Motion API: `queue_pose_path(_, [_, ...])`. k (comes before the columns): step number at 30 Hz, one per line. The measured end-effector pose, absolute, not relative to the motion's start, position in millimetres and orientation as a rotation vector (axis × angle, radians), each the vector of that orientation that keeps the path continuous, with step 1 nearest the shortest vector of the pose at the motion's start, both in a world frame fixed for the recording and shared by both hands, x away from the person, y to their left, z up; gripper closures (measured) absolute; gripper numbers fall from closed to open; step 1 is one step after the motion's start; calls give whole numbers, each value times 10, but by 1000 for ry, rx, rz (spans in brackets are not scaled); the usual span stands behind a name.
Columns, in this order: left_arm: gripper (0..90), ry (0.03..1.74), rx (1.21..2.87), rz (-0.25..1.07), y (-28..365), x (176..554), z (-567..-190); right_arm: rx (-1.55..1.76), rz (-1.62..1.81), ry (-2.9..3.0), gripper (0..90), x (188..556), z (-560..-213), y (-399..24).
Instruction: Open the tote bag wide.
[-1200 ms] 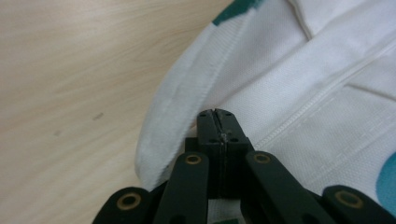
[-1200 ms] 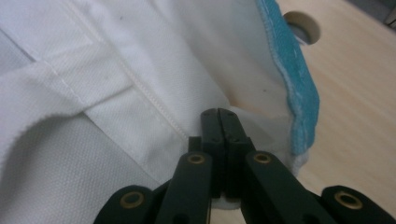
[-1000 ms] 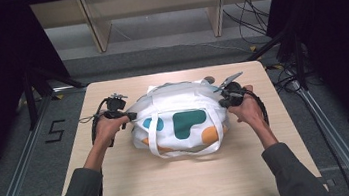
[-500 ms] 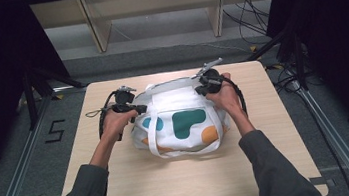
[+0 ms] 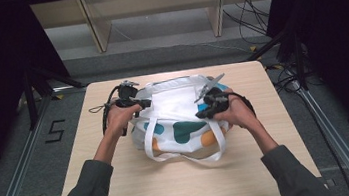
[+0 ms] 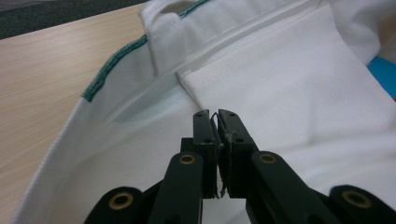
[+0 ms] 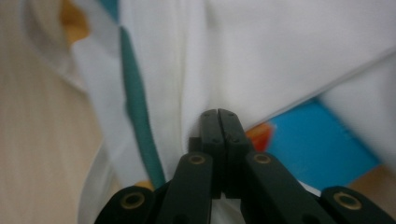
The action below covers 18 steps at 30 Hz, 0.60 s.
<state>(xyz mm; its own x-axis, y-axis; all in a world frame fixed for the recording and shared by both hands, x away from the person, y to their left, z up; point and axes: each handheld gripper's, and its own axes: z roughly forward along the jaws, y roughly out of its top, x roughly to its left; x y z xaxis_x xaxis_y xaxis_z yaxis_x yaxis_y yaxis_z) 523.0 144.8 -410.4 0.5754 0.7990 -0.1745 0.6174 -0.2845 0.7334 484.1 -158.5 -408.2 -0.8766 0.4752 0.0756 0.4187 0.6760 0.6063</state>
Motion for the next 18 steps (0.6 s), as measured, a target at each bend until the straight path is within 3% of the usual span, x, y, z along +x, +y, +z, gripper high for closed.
queue_pose_path(6, [858, 1121, 2081, 292, 1327, 5264, -4154, 603, 993, 2858, 900, 4233, -4309, -1568])
queue_pose_path(13, [854, 1137, 2106, 325, 1309, 5296, -4159, 575, 1031, 2815, 900, 4140, -4408, -1591])
queue_pose_path(18, [851, 973, 2111, 220, 1123, 5049, -4035, 627, 1109, 2663, 900, 4155, -4231, -1625])
